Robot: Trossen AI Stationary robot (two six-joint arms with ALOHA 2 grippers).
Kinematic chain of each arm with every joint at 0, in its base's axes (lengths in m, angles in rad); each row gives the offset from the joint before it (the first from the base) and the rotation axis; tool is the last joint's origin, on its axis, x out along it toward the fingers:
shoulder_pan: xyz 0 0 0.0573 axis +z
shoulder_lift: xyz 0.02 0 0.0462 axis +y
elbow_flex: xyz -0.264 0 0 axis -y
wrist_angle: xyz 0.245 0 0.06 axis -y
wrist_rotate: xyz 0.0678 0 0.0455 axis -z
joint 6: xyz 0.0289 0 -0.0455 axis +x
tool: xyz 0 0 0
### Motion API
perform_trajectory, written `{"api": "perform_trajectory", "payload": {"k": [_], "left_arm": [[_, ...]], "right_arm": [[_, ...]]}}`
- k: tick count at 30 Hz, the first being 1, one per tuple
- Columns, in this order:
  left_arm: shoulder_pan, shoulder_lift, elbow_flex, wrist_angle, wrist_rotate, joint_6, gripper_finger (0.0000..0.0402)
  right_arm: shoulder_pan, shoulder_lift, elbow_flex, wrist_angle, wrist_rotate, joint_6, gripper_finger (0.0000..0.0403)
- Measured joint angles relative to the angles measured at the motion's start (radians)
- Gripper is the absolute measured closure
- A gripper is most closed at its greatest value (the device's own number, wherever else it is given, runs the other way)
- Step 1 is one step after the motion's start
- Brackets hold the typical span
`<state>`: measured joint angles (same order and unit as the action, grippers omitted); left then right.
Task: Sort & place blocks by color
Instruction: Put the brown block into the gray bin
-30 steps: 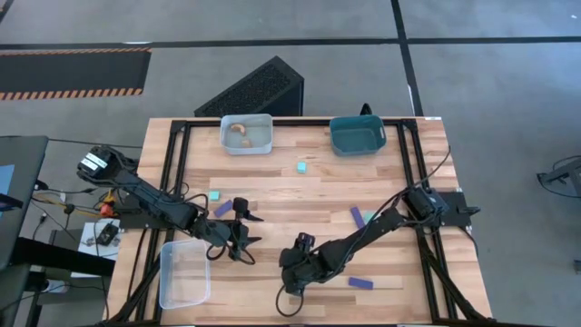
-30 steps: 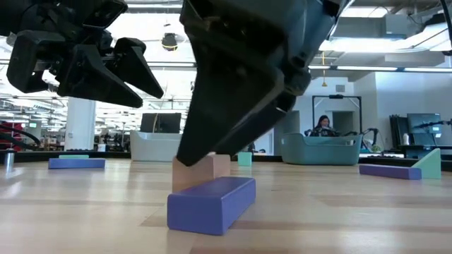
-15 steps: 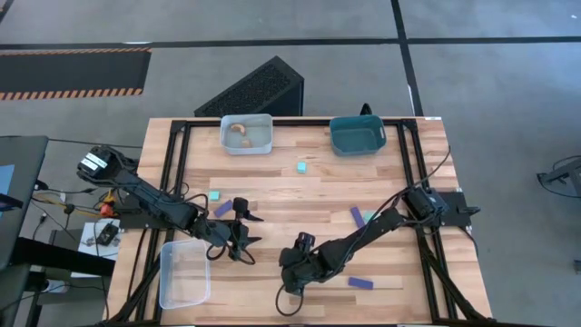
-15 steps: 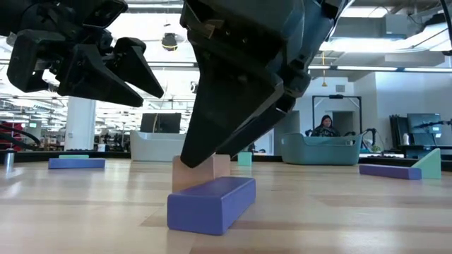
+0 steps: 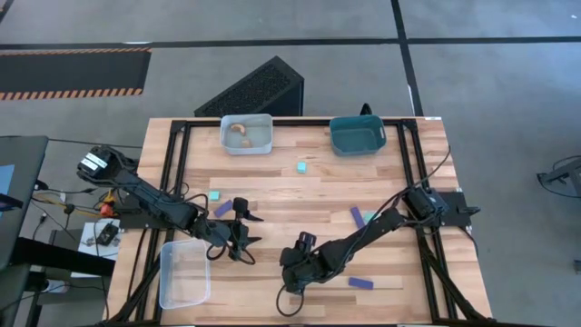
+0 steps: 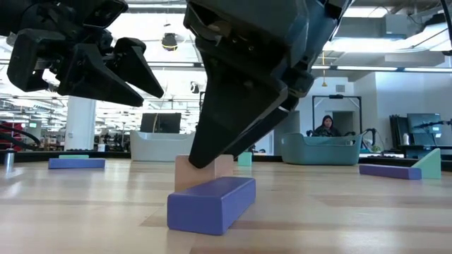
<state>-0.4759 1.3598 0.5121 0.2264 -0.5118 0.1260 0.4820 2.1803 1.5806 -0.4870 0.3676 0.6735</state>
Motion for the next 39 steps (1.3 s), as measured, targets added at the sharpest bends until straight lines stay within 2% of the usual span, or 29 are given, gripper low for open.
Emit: {"api": "perform_trajectory", "payload": {"k": [11, 31, 39], "left_arm": [[0.0, 0.0, 0.0, 0.0, 0.0, -0.004, 0.0138], [0.0, 0.0, 0.0, 0.019, 0.0, -0.019, 0.0138], [0.005, 0.0, 0.0, 0.02, 0.022, -0.087, 0.0138]], "right_arm": [[0.0, 0.0, 0.0, -0.005, 0.0, -0.001, 0.0066], [-0.027, -0.001, 0.0, -0.034, 0.004, -0.028, 0.0096], [-0.023, -0.001, 0.011, -0.054, 0.014, -0.067, 0.0096]]}}
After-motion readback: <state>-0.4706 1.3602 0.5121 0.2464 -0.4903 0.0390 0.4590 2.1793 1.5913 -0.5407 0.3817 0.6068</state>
